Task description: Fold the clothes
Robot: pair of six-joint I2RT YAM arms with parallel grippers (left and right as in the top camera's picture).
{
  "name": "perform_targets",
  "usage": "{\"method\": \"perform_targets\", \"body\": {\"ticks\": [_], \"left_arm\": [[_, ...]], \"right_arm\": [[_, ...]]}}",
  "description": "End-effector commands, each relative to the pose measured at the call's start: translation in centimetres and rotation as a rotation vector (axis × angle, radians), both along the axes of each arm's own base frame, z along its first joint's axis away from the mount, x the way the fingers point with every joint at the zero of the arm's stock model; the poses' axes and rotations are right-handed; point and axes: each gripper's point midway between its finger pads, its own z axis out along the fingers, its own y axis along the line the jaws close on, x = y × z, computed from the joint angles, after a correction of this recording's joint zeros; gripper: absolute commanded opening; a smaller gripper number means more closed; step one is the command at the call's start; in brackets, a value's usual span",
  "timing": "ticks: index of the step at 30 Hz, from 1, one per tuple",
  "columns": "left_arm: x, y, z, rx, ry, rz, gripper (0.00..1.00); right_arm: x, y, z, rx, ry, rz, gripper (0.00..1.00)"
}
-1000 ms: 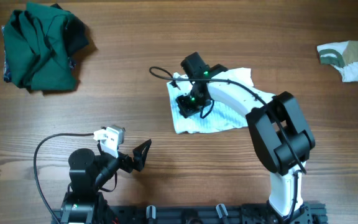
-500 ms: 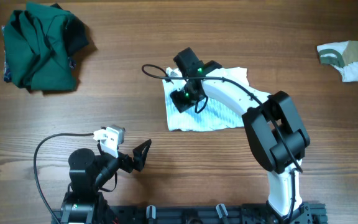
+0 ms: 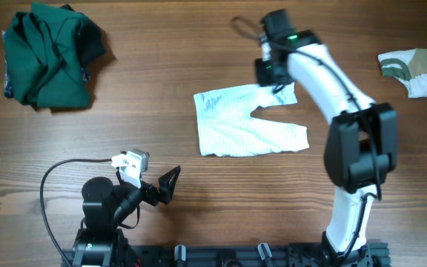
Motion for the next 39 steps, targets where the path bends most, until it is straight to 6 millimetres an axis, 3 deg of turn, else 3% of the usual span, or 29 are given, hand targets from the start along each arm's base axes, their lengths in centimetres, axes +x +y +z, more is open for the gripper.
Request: {"method": "perform_targets", "body": {"ticks": [1,2,10,23,39], "left_arm": [[-0.1,0.0,-0.4,-0.004,0.012,0.004,1.0],[-0.1,0.0,-0.4,-0.004,0.012,0.004,1.0],[-0.1,0.0,-0.4,-0.004,0.013,0.004,1.0],[-0.1,0.0,-0.4,-0.004,0.013,0.004,1.0],[-0.1,0.0,-0.4,-0.004,0.013,0.004,1.0]], "right_arm": [[0.9,-2.1,-0.7,0.067,0.016,-0.05,0.27],[1.0,-2.4,-0.7,0.08,0.016,-0.057,0.21],[0.1,-2.0,-2.7,0.126,0.042,-0.055,0.04],[-2.9,-2.9,-6.8,0.093,0.118,-0.092,0.05],[-3.4,-6.3,-7.2,-0.039,0.129,-0.165,0.04]]}}
